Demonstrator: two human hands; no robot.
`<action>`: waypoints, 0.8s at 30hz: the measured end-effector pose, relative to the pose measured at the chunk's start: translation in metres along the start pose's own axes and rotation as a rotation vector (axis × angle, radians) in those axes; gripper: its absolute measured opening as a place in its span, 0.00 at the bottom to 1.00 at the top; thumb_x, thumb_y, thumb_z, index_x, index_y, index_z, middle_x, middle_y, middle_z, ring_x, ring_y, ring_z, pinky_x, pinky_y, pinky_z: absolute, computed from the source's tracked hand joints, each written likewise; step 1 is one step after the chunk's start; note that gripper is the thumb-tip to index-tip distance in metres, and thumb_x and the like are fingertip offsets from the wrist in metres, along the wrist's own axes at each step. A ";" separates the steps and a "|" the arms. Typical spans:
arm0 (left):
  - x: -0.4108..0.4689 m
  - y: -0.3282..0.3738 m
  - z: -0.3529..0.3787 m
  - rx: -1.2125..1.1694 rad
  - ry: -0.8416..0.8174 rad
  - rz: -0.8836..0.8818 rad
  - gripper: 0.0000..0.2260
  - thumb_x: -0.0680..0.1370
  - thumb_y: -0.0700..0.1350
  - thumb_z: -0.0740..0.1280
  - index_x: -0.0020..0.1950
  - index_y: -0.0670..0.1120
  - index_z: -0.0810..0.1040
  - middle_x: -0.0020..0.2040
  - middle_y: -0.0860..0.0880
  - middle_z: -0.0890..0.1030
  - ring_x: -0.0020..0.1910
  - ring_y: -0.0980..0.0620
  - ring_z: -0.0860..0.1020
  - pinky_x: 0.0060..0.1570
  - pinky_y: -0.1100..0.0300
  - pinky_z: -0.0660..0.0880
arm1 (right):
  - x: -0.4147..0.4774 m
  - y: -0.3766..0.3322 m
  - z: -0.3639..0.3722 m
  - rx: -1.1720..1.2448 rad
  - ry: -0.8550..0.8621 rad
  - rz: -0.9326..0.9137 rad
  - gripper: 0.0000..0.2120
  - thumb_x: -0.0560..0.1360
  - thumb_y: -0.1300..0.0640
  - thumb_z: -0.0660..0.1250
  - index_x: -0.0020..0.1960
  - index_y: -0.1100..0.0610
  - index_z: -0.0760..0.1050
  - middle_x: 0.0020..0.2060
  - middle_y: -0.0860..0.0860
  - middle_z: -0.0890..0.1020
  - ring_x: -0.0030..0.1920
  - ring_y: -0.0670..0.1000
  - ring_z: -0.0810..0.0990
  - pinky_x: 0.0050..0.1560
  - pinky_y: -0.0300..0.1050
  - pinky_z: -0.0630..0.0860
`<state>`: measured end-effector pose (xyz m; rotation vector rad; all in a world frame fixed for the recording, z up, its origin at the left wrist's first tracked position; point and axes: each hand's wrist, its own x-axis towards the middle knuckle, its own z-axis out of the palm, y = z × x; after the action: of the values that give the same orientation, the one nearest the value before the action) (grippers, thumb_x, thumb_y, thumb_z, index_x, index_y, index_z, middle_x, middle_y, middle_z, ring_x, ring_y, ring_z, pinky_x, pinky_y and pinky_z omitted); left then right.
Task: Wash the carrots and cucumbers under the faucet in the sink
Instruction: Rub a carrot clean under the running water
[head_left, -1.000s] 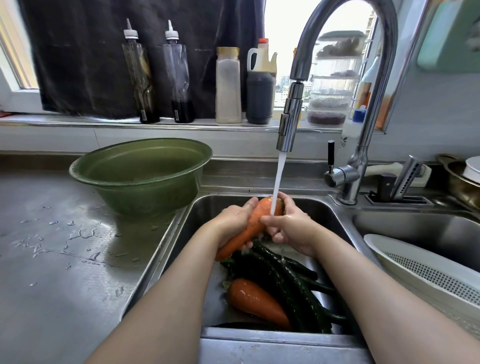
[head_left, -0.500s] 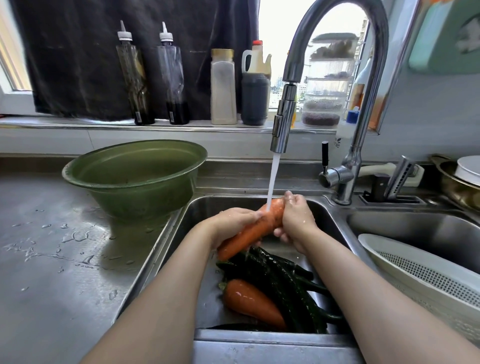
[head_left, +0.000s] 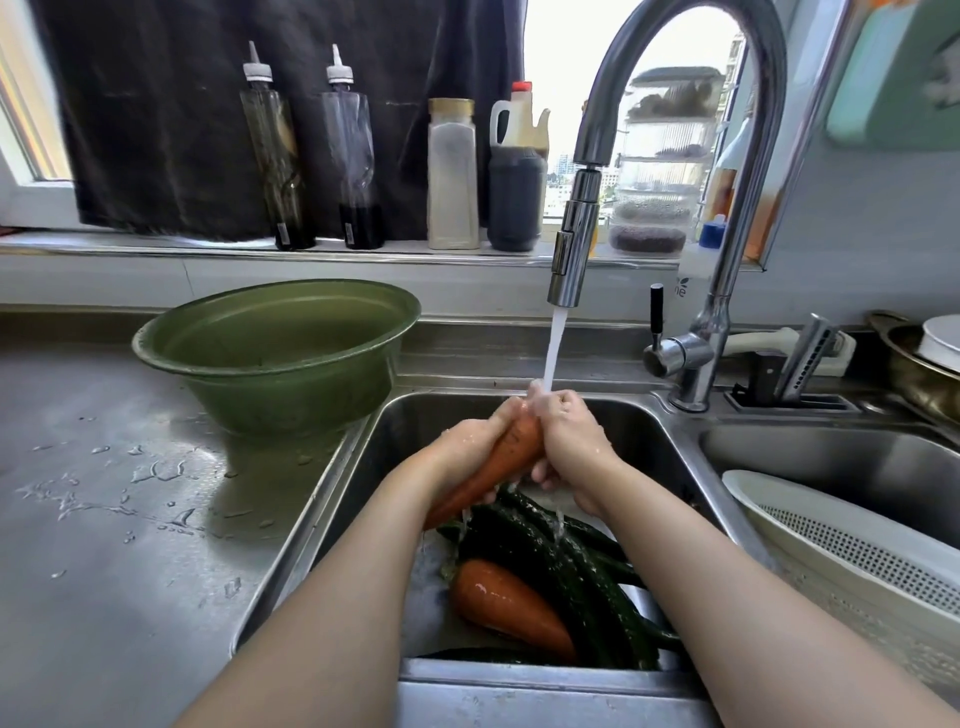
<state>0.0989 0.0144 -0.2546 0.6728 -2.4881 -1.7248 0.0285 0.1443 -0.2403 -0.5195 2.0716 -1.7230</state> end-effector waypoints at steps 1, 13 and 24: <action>0.002 -0.001 0.000 -0.022 -0.014 -0.001 0.35 0.79 0.74 0.53 0.47 0.45 0.85 0.36 0.47 0.85 0.33 0.45 0.80 0.37 0.55 0.79 | 0.001 0.000 -0.001 0.019 0.032 0.013 0.18 0.85 0.39 0.54 0.57 0.53 0.72 0.24 0.54 0.76 0.19 0.50 0.72 0.22 0.41 0.69; 0.003 -0.001 -0.006 0.065 0.068 -0.061 0.40 0.84 0.67 0.45 0.46 0.39 0.86 0.41 0.38 0.86 0.27 0.46 0.81 0.31 0.56 0.80 | 0.008 0.010 -0.004 0.115 -0.149 0.004 0.14 0.82 0.48 0.67 0.64 0.52 0.72 0.29 0.51 0.76 0.23 0.46 0.71 0.22 0.38 0.67; 0.009 -0.001 -0.006 0.125 0.155 -0.023 0.38 0.80 0.73 0.50 0.50 0.42 0.84 0.37 0.42 0.85 0.27 0.44 0.82 0.32 0.55 0.80 | 0.011 0.012 -0.011 0.287 -0.340 0.077 0.10 0.86 0.57 0.57 0.66 0.52 0.70 0.42 0.56 0.74 0.28 0.49 0.74 0.25 0.40 0.68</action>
<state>0.0932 0.0056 -0.2552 0.8139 -2.5058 -1.4710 0.0126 0.1501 -0.2509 -0.5868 1.5615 -1.7122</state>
